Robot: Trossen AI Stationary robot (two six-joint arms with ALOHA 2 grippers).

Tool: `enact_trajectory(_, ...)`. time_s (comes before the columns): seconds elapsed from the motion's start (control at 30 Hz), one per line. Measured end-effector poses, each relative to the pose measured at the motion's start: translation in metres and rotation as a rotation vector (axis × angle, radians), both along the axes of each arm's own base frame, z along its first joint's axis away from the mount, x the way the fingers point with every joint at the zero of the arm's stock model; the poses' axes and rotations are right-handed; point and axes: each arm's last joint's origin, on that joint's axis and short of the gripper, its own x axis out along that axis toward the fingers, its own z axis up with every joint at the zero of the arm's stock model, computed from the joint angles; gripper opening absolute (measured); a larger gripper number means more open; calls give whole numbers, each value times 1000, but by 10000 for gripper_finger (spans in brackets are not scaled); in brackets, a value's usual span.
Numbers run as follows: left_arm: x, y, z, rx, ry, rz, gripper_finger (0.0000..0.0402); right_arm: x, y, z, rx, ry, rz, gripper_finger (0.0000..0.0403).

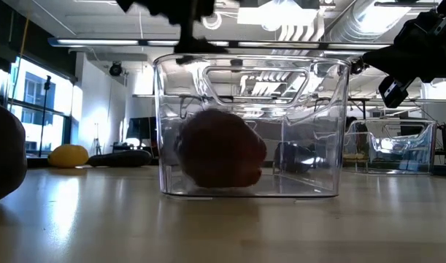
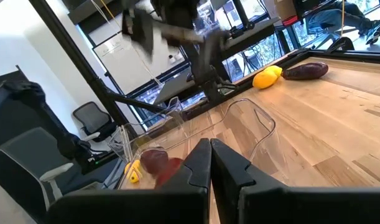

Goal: Sort produce into baskets
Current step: Put the red apple into the middle transparent bin

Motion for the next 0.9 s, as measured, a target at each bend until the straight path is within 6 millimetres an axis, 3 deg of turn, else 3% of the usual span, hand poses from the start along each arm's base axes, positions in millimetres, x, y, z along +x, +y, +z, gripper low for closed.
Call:
enact_trajectory(0.2,-58,12,62,339,-140,334,372,0,0,0,-1,0,-2,0)
enact_trajectory(0.4,-103,9,86,419,-150,398,372,0,-2,4,22,-40,-78,0)
enact_trajectory(0.53,-125,5,95,399,-166,389,372,-10,-13,35,389,-418,-342,0)
enact_trajectory(0.63,-136,3,101,405,-194,383,372,-20,-17,51,462,-619,-404,0)
enact_trajectory(0.8,-145,3,104,429,-197,437,372,-10,-15,80,396,-626,-310,0)
enact_trajectory(0.9,-146,3,105,435,-203,451,372,14,-14,107,310,-535,-311,0)
